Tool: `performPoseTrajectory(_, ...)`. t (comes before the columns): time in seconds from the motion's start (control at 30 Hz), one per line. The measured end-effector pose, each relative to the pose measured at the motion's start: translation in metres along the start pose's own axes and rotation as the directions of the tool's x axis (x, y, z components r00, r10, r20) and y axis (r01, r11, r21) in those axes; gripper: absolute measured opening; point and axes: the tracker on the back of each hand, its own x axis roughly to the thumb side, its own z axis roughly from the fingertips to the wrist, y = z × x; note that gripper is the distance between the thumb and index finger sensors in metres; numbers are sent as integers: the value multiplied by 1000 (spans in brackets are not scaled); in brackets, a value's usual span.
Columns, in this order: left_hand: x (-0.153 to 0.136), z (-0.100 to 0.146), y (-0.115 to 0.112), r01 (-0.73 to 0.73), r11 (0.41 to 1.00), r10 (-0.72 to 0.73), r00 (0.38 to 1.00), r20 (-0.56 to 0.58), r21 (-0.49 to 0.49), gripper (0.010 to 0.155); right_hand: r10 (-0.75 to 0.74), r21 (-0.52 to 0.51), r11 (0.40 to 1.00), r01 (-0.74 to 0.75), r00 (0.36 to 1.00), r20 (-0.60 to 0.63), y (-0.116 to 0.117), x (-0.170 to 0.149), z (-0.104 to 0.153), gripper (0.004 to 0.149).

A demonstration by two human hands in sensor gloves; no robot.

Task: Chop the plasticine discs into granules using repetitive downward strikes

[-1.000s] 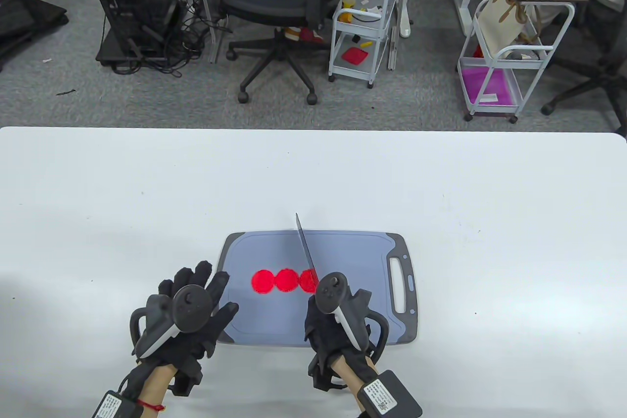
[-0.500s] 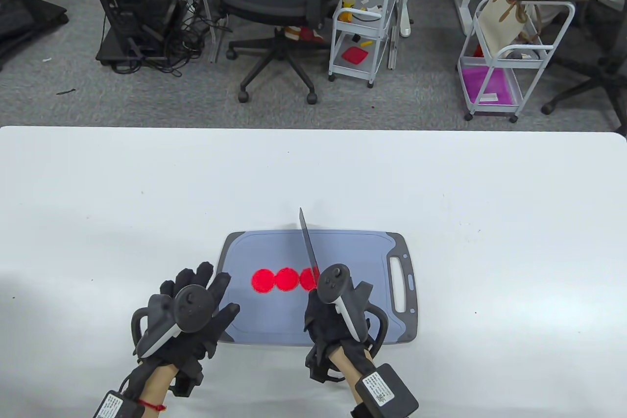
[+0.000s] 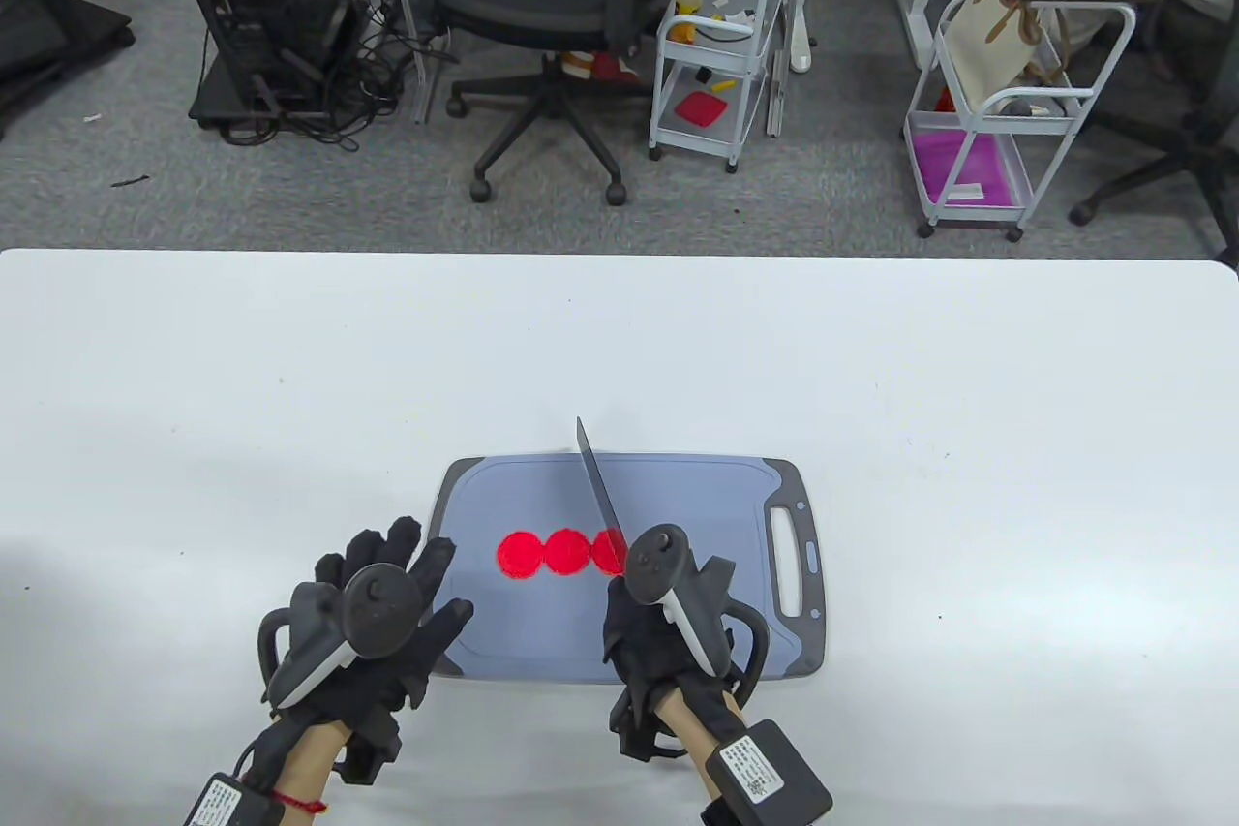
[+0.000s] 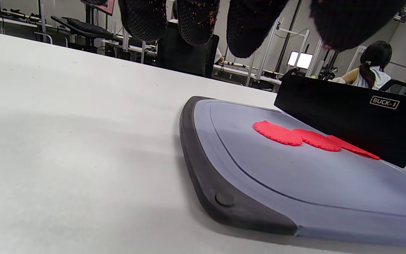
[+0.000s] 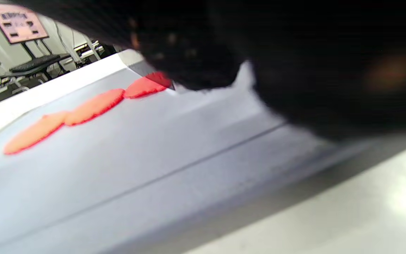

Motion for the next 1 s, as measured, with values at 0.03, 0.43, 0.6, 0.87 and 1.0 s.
performPoseTrajectory(0.03, 1, 0, 1, 3, 1000, -3, 1000, 10, -12, 72, -10, -1, 1000, 10, 1000, 0, 2, 0, 1, 48)
performPoseTrajectory(0.43, -3, 1, 6, -6, 1000, 6, 1000, 1, 11, 72, -224, -62, 972, 227, 973, 46, -6, -18, 1, 48)
performPoseTrajectory(0.6, -1, 2, 5, -10, 1000, 10, 1000, 8, 10, 73, -139, -37, 989, 141, 989, 50, -5, -3, 6, 48)
performPoseTrajectory(0.87, -1, 3, 6, -23, 1000, 23, 1000, 13, 13, 73, 64, -28, 998, -64, 998, 16, 6, 15, 7, 48)
performPoseTrajectory(1.0, 0, 4, 6, -26, 1000, 26, 999, 19, 12, 72, -84, 11, 996, 84, 996, 1, 9, 2, 0, 47)
